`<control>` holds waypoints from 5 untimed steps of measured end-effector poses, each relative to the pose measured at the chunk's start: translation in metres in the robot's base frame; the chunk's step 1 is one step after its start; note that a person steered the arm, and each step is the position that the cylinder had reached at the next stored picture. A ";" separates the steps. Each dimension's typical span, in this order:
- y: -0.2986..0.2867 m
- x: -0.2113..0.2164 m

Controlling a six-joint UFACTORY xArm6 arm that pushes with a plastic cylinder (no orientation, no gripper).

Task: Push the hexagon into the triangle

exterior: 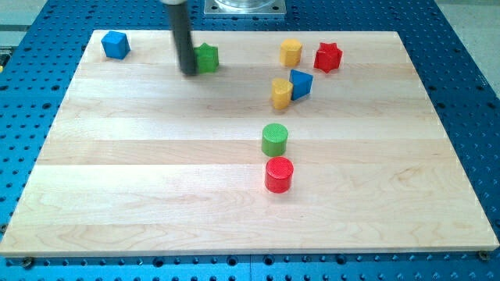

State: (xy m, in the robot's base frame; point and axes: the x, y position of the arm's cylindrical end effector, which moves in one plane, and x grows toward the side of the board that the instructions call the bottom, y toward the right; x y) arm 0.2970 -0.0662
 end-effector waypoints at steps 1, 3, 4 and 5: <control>0.034 -0.003; 0.036 -0.014; 0.022 0.012; 0.023 0.013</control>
State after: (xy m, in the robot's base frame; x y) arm 0.3099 -0.0432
